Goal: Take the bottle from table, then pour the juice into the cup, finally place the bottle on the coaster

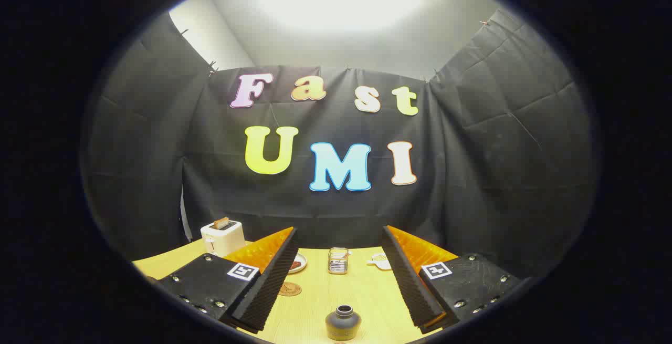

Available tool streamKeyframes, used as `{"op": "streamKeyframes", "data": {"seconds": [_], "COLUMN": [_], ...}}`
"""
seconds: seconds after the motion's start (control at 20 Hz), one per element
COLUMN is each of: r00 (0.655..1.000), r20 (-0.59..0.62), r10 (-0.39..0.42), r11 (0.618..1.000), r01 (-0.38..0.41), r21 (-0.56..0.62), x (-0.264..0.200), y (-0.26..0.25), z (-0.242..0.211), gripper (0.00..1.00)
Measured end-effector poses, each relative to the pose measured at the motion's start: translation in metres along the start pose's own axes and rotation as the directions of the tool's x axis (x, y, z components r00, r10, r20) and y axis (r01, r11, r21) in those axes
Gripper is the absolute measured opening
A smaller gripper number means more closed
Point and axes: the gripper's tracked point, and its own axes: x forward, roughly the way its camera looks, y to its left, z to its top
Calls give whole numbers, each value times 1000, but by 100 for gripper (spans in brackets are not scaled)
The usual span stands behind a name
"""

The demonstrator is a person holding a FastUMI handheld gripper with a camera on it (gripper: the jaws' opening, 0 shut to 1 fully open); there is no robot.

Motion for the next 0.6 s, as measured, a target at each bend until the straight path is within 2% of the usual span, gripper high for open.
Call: {"op": "streamKeyframes", "data": {"seconds": [0.6], "r00": [999], "r20": [-26], "r10": [32], "r11": [999], "r01": [-31], "r21": [27], "x": [3], "y": [7], "z": [-8], "gripper": [97]}}
